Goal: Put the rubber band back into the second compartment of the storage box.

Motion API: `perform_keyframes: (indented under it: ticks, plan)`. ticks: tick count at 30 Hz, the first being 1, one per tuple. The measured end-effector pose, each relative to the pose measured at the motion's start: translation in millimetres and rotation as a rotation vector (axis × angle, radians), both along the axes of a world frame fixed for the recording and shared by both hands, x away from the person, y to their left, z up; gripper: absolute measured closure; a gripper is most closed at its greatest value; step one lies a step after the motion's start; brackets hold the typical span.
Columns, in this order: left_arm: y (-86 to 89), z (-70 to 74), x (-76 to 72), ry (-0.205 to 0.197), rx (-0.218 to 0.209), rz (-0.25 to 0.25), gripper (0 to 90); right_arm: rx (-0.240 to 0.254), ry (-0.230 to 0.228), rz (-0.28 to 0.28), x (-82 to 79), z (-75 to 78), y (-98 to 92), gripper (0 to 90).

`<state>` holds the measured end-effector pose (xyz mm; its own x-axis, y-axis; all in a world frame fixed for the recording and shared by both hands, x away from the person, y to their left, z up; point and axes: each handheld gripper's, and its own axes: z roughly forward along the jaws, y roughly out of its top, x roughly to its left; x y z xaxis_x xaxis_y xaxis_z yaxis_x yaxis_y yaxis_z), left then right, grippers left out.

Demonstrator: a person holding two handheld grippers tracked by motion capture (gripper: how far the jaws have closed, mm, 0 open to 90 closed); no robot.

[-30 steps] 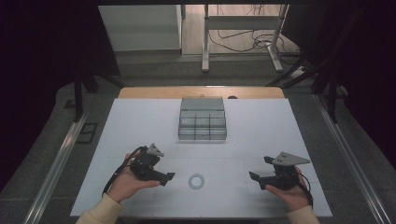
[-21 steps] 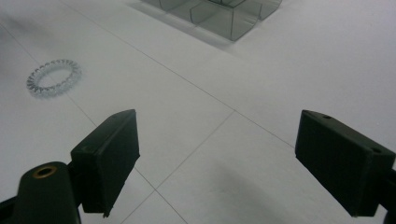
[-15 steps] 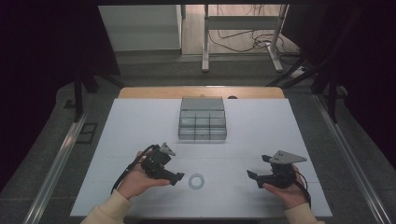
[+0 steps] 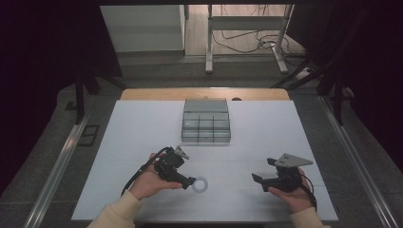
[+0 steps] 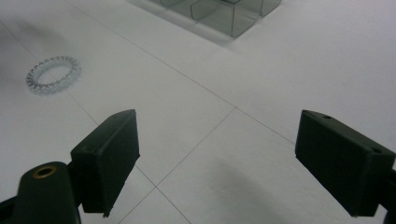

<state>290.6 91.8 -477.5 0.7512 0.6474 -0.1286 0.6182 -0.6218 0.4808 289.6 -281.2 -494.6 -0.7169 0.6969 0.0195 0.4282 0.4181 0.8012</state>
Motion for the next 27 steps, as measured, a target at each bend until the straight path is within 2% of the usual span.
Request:
perform_keyframes:
  ticks: [15, 27]
  plan:
    - [-19.5, -14.1, 10.0, 0.035, 0.041, -0.024, 18.9, -0.005, 0.004, 0.002, 0.7, -1.0, 0.0, 14.1]
    - [-31.9, -22.5, 12.6, 0.023, 0.088, -0.032, 31.0, -0.004, 0.006, -0.002, 0.8, -1.1, -1.1, 14.1]
